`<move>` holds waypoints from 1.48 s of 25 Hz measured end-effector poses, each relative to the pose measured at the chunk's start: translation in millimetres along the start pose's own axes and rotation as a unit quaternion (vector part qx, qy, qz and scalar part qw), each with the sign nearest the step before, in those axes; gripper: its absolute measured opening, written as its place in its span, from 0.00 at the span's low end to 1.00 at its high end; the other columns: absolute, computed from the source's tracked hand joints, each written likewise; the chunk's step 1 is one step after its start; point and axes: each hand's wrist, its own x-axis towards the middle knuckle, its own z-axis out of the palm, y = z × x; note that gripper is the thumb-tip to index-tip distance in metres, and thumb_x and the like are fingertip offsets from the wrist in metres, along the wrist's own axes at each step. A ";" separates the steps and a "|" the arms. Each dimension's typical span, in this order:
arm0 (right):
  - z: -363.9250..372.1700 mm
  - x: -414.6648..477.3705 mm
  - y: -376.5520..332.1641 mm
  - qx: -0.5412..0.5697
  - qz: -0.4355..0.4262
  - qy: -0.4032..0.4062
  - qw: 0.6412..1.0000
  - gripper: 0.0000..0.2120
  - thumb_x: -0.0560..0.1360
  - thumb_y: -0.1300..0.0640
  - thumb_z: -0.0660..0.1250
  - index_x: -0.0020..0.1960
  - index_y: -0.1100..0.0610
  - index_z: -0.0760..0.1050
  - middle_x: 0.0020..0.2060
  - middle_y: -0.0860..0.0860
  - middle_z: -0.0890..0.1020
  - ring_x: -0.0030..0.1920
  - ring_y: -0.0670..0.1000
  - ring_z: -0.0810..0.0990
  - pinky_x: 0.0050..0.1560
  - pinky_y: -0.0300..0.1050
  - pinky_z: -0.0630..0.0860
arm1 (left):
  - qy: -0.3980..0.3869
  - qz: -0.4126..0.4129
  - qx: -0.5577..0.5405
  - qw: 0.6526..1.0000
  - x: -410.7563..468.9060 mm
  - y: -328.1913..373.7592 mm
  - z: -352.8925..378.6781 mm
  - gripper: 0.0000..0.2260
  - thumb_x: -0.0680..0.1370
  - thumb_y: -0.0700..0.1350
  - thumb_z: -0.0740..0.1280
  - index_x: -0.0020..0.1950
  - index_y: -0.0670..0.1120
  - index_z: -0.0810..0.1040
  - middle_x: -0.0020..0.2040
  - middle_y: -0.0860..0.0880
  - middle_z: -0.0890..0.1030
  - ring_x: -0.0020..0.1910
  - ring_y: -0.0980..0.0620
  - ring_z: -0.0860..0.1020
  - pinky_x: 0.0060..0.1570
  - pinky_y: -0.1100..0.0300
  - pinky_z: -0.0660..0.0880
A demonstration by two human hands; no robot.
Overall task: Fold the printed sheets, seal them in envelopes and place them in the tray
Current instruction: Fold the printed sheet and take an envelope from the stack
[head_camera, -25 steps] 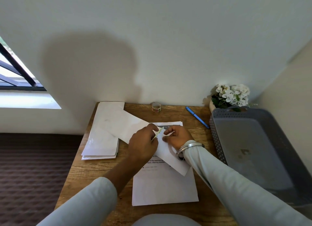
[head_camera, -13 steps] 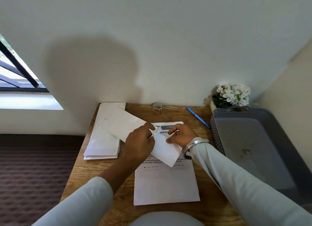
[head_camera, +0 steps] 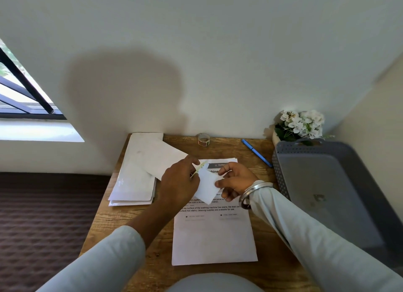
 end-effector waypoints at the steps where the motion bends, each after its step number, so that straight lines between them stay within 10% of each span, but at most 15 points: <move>1: 1.0 0.2 0.4 0.021 -0.003 0.004 1.000 0.17 0.70 0.71 0.73 0.55 0.61 0.72 0.41 0.61 0.81 0.28 0.55 0.80 0.29 0.49 0.79 | -0.001 0.007 -0.003 1.000 -0.4 3.1 0.9 0.13 0.79 0.50 0.68 0.63 0.56 0.74 0.56 0.54 0.83 0.46 0.53 0.80 0.44 0.56 0.81; 15: 19.0 4.7 2.5 0.157 0.002 0.029 0.987 0.20 0.69 0.75 0.72 0.55 0.61 0.71 0.38 0.63 0.84 0.35 0.60 0.84 0.45 0.60 0.83 | 0.000 0.044 -0.046 0.998 -4.6 20.6 1.3 0.11 0.78 0.47 0.70 0.59 0.55 0.76 0.44 0.56 0.82 0.41 0.56 0.79 0.40 0.62 0.75; 37: 25.0 13.1 7.6 0.081 -0.035 0.070 0.994 0.07 0.73 0.70 0.67 0.45 0.59 0.80 0.41 0.61 0.84 0.37 0.59 0.84 0.42 0.59 0.83 | -0.010 0.055 -0.073 0.996 -7.4 32.0 7.5 0.17 0.77 0.49 0.71 0.65 0.55 0.75 0.47 0.57 0.83 0.42 0.57 0.80 0.42 0.65 0.76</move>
